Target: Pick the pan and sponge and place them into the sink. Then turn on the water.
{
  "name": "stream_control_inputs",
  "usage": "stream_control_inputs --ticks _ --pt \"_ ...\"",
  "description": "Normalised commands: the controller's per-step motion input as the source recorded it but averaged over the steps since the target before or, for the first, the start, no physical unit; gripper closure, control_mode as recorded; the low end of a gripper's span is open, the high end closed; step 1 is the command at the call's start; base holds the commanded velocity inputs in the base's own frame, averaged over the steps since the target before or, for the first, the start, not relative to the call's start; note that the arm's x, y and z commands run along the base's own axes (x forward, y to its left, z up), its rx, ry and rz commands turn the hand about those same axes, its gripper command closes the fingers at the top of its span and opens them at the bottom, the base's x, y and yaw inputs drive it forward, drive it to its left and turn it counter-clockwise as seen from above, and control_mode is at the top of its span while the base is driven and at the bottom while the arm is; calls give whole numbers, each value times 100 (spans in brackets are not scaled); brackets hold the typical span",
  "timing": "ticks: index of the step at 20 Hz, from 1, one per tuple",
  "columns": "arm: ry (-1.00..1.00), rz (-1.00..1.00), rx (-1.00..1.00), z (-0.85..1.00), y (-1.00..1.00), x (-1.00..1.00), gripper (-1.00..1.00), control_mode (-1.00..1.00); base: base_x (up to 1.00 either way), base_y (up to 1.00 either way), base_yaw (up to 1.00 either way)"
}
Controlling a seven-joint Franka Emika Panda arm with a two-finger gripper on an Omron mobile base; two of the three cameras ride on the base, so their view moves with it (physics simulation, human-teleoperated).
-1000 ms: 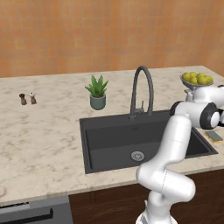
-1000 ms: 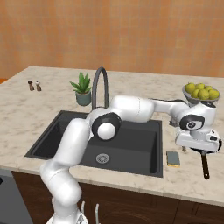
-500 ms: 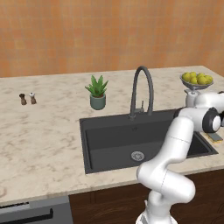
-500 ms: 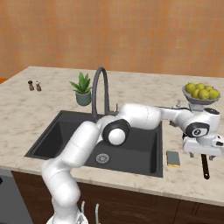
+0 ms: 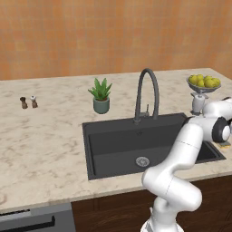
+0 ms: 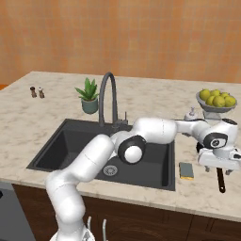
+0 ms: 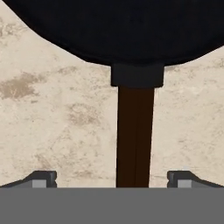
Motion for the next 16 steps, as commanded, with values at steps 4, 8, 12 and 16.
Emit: stream_control_inputs --ticks 4,8,12,16 --pt "4 0 0 -20 -3 12 -100 -100 0 0 0" --pt "3 0 2 -17 -8 16 -100 -100 0 0 0" --pt "2 0 3 -14 -14 14 -100 -100 0 0 0" --pt "1 0 3 0 -13 4 100 -100 0 0 0"
